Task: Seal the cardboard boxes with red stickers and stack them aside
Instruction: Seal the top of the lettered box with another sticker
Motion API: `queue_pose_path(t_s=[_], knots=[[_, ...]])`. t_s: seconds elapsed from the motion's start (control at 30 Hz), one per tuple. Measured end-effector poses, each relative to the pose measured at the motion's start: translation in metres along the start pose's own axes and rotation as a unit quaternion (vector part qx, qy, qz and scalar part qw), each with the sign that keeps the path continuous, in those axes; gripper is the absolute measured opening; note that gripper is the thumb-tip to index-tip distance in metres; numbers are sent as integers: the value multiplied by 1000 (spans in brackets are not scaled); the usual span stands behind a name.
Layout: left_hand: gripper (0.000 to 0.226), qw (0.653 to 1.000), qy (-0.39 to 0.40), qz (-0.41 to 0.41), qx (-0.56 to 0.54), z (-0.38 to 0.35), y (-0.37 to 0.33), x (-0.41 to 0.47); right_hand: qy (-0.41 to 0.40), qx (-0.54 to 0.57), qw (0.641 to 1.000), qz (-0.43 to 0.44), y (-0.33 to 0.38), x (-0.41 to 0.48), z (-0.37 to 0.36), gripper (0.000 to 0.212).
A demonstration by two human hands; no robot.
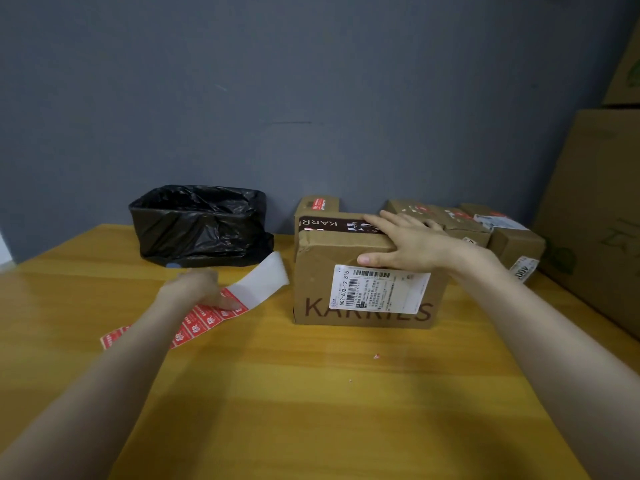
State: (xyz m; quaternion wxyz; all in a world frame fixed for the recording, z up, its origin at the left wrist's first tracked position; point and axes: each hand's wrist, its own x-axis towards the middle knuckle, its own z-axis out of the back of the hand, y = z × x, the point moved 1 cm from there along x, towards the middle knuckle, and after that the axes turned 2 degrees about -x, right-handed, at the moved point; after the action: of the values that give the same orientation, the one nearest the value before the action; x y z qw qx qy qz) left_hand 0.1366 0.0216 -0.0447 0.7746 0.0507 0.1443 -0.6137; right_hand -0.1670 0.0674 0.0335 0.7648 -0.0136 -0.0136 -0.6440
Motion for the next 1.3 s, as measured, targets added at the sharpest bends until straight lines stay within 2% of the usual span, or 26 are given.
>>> queue_pose_path(t_s=[0.2, 0.3, 0.37, 0.43, 0.47, 0.53, 0.63, 0.67, 0.73, 0.8, 0.87, 0.97, 1.03, 1.2, 1.3], knots=[[69, 999, 28, 4, -42, -9, 12, -2, -38, -9, 999, 3, 2, -5, -3, 91], [58, 993, 4, -23, -118, -9, 16, -9, -156, 34, 987, 8, 12, -12, -7, 92], [39, 981, -13, -49, -190, -9, 19, -11, -291, 104, 950, 43, 30, -18, -17, 64], [19, 961, -27, -67, -268, -9, 22, -16, -400, 153, 895, 123, 57, -23, -32, 35], [15, 951, -31, -71, -299, -9, 23, -19, -428, 159, 874, 167, 71, -24, -41, 28], [9, 934, -35, -74, -347, -7, 24, -26, -440, 147, 856, 227, 98, -26, -54, 22], [9, 916, -40, -76, -391, -2, 27, -37, -483, 142, 827, 250, 129, -26, -55, 21], [10, 913, -37, -80, -399, -1, 29, -40, -481, 151, 825, 256, 138, -26, -54, 21], [14, 906, -26, -93, -412, 1, 32, -44, -398, 190, 862, 251, 154, -25, -54, 23], [16, 895, -13, -102, -434, 2, 36, -48, -281, 237, 908, 202, 166, -19, -60, 22], [15, 871, 6, -109, -479, 2, 39, -50, -223, 287, 920, 146, 172, -11, -70, 22], [12, 805, 53, -137, -575, 0, 42, -51, -202, 367, 903, 89, 179, -1, -80, 17], [13, 777, 75, -147, -608, -1, 44, -50, -187, 405, 892, 73, 183, 2, -84, 17], [12, 747, 78, -160, -640, -2, 45, -49, -181, 472, 861, 51, 192, 2, -85, 19], [12, 744, 74, -168, -642, -4, 43, -49, -186, 493, 849, 43, 196, 3, -86, 22]])
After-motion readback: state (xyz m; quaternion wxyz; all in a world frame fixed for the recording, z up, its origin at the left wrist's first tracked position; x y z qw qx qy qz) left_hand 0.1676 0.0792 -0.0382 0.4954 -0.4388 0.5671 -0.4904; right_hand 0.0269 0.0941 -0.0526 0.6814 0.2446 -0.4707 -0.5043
